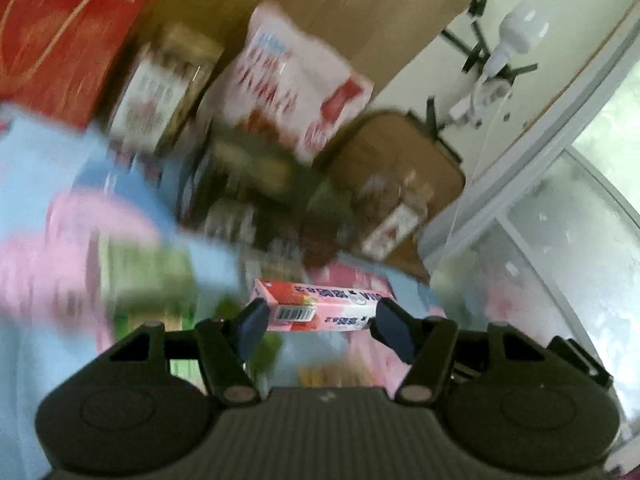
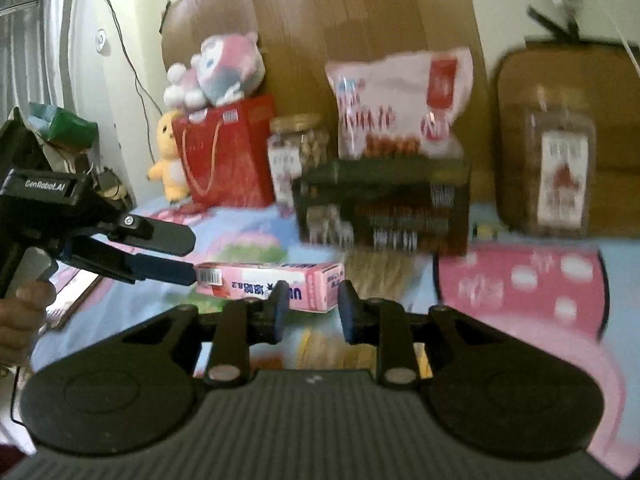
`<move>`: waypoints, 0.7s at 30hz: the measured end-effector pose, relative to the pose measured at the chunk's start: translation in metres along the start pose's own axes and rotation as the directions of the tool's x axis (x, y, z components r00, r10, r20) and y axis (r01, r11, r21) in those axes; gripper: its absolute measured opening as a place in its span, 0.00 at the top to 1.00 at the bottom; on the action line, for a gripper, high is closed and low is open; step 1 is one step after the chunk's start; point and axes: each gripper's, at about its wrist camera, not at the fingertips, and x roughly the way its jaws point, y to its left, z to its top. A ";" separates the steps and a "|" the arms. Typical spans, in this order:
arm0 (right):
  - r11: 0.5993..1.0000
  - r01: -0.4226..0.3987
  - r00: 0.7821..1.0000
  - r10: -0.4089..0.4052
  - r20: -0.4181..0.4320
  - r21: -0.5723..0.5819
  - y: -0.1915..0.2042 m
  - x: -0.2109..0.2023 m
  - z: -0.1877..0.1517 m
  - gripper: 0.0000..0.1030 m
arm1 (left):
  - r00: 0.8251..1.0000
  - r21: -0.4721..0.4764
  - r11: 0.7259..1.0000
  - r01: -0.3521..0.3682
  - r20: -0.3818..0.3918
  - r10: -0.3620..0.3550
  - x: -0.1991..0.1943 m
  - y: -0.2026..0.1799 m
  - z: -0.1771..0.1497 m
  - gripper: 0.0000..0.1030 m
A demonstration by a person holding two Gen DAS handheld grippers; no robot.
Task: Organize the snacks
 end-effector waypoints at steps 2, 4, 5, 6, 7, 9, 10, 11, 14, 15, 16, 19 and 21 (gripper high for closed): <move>1.000 0.012 0.999 -0.012 0.036 -0.010 -0.009 0.014 0.017 0.72 | 0.999 0.014 1.000 -0.009 0.034 0.008 0.013 -0.001 0.025 0.42; 1.000 0.026 0.998 -0.026 0.058 -0.002 -0.019 0.031 0.034 0.72 | 0.998 0.032 0.999 -0.019 0.062 0.017 0.027 0.000 0.047 0.42; 0.999 0.036 0.997 -0.035 0.067 -0.003 -0.025 0.040 0.042 0.72 | 0.997 0.033 0.999 -0.025 0.073 0.023 0.037 0.003 0.058 0.42; 0.999 0.044 0.996 -0.044 0.072 -0.004 -0.030 0.050 0.049 0.72 | 0.997 0.027 0.999 -0.030 0.077 0.028 0.045 0.006 0.066 0.42; 0.998 0.056 0.996 -0.055 0.072 -0.002 -0.036 0.061 0.055 0.72 | 0.996 0.018 0.999 -0.035 0.079 0.033 0.054 0.010 0.074 0.42; 0.997 0.076 0.995 -0.077 0.064 0.008 -0.045 0.078 0.062 0.72 | 0.997 0.000 0.999 -0.039 0.074 0.038 0.074 0.020 0.087 0.42; 0.996 0.087 0.995 -0.088 0.056 0.015 -0.051 0.088 0.064 0.72 | 0.998 -0.012 1.000 -0.011 0.057 0.012 0.083 0.025 0.091 0.42; 0.996 0.089 0.995 -0.089 0.046 0.019 -0.055 0.095 0.066 0.74 | 0.999 -0.031 0.999 0.015 0.036 -0.014 0.093 0.029 0.093 0.42; 0.998 0.067 0.998 -0.067 0.003 0.017 -0.060 0.116 0.067 0.73 | 1.000 -0.017 1.000 -0.017 0.014 0.018 0.114 0.027 0.094 0.42; 0.997 0.075 0.997 -0.075 -0.003 0.005 -0.057 0.120 0.066 0.72 | 1.000 -0.004 1.000 -0.027 0.012 0.027 0.119 0.025 0.093 0.42; 0.997 0.075 0.997 -0.075 -0.010 -0.011 -0.055 0.125 0.066 0.72 | 0.999 0.004 0.999 -0.036 0.011 0.036 0.123 0.024 0.093 0.42; 0.994 0.105 0.994 -0.106 -0.004 -0.032 -0.051 0.131 0.067 0.72 | 1.000 -0.012 1.000 -0.008 0.013 0.009 0.117 0.024 0.092 0.42; 0.994 0.112 0.994 -0.112 0.017 -0.008 -0.052 0.124 0.069 0.72 | 0.999 0.002 1.000 0.012 0.039 -0.012 0.099 0.023 0.092 0.42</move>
